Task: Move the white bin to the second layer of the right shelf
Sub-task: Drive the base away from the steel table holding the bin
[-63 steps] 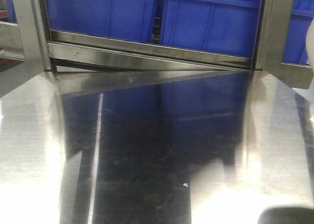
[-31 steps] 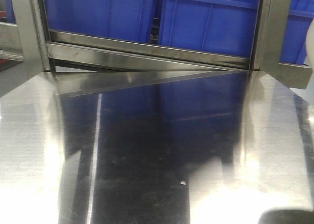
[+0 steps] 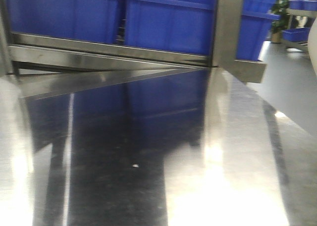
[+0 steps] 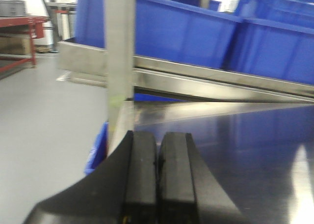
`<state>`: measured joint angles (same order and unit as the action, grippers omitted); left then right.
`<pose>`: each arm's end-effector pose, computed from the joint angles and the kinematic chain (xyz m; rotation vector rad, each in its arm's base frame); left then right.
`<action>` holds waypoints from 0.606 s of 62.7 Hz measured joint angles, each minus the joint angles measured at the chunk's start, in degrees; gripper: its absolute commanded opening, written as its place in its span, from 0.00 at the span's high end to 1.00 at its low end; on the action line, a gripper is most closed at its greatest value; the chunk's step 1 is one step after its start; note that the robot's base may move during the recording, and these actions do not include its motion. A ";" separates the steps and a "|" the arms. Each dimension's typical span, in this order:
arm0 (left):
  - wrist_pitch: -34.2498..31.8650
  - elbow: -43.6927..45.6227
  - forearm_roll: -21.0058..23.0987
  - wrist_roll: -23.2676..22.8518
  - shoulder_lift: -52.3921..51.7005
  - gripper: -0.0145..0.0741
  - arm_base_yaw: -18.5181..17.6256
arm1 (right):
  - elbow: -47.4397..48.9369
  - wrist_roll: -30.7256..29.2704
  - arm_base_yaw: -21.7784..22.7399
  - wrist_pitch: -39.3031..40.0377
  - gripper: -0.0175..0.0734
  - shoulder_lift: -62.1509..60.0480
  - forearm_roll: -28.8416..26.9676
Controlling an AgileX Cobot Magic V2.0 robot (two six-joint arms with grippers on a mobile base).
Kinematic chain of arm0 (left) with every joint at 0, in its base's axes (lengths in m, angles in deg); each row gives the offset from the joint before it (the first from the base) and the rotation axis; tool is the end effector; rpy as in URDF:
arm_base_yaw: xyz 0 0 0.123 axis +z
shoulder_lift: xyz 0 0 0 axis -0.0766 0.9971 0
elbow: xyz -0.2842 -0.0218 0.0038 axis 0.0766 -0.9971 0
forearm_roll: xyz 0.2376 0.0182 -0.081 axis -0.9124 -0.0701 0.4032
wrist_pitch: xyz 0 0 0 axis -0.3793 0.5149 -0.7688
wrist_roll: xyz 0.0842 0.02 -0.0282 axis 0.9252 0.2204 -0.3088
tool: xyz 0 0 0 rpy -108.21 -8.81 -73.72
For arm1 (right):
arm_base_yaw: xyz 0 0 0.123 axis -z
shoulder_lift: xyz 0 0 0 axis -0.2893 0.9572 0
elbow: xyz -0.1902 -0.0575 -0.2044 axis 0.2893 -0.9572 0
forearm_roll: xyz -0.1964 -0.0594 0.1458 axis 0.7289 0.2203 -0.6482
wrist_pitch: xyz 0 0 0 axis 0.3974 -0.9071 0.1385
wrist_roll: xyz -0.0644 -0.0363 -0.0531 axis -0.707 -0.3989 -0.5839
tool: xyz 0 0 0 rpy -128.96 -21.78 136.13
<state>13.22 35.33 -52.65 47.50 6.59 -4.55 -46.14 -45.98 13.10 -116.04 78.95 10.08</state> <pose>0.0561 -0.0005 0.2061 -0.0258 1.5366 -0.0377 0.0811 0.0056 0.3251 0.0600 2.0002 0.1280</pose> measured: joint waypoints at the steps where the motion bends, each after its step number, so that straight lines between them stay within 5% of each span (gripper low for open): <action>1: 0.00 0.00 0.00 0.00 0.00 0.74 0.00 | 0.00 0.00 0.00 0.00 0.75 0.00 0.00; 38: 0.00 0.00 0.00 0.00 0.00 0.74 0.00 | 0.00 -0.09 0.00 0.00 0.75 0.00 0.00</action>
<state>13.22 35.33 -52.65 47.50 6.59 -4.55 -46.14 -46.08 13.10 -116.04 78.95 10.08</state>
